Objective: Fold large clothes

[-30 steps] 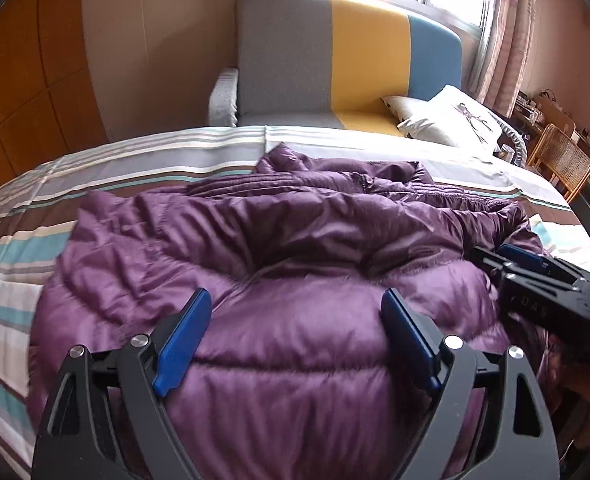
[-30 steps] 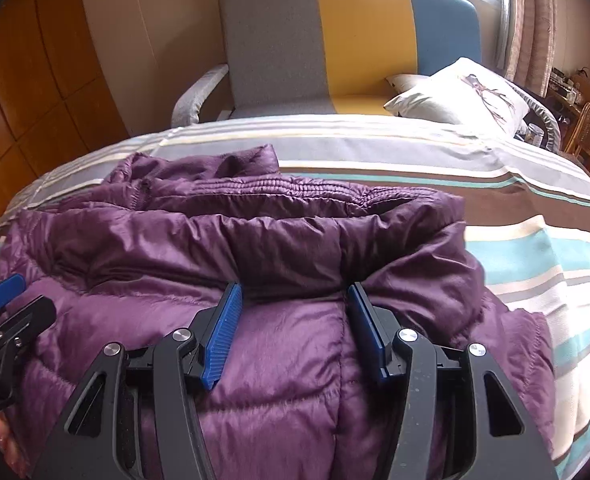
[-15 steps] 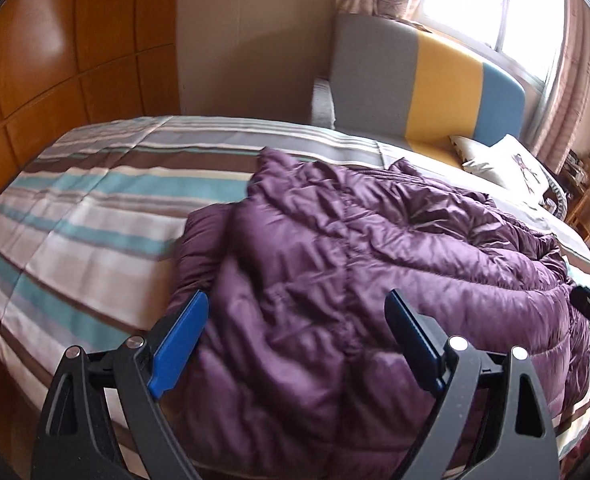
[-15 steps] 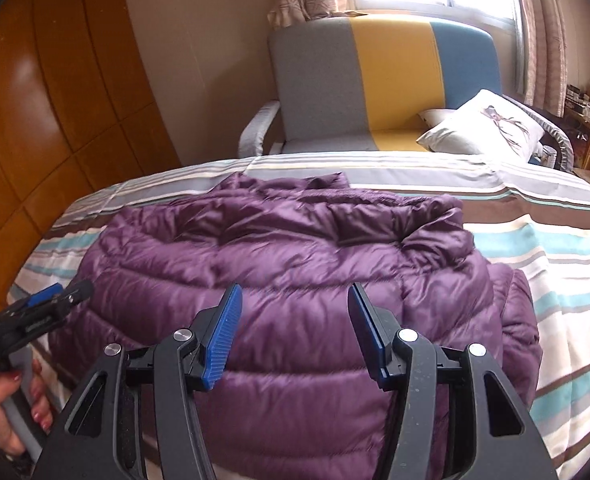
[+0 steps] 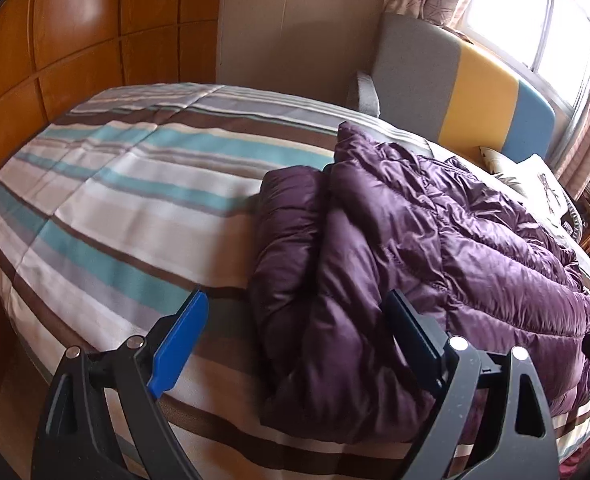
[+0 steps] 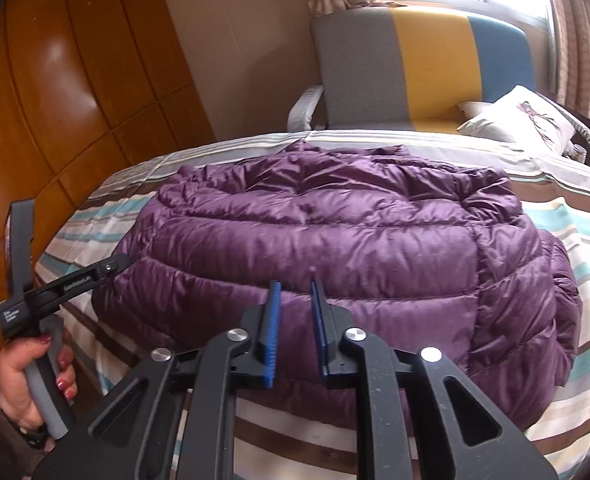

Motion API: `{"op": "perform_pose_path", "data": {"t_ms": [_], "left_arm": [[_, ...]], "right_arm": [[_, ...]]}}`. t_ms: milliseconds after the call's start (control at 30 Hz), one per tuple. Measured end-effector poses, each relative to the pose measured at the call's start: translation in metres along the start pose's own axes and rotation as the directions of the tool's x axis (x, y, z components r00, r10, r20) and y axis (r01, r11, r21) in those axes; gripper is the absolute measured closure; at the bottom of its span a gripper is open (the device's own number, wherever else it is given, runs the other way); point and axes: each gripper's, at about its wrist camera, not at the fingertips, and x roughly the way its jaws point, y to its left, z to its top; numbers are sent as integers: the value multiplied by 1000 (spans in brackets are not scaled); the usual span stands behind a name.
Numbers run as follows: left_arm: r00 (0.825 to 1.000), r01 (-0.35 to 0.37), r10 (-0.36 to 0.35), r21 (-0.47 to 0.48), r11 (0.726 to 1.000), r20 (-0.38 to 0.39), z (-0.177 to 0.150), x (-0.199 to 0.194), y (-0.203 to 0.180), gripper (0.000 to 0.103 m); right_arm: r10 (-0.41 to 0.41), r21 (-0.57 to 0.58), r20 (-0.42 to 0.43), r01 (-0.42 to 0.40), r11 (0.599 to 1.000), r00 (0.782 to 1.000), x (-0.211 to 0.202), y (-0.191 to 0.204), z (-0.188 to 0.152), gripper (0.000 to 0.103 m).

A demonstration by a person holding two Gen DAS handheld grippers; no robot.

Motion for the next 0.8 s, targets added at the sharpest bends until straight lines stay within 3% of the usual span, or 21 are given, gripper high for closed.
{"op": "perform_pose_path", "data": {"t_ms": [233,533,800], "left_arm": [[999,28,-28,-7,1000,-16,-3,7,1,14],[991,113,-117,-69,991,-59,-7,22,8,12],[986,135,-145,-114,984,-86,-5,35,13,9]], "right_arm": [[-33,-1,-39,33,999,999,20,2,-7,91],[-82,-29,-126,79,996,989,59,-3,-17,92],[-100,-42,-124,95,995,987,64,-1,-20,92]]}}
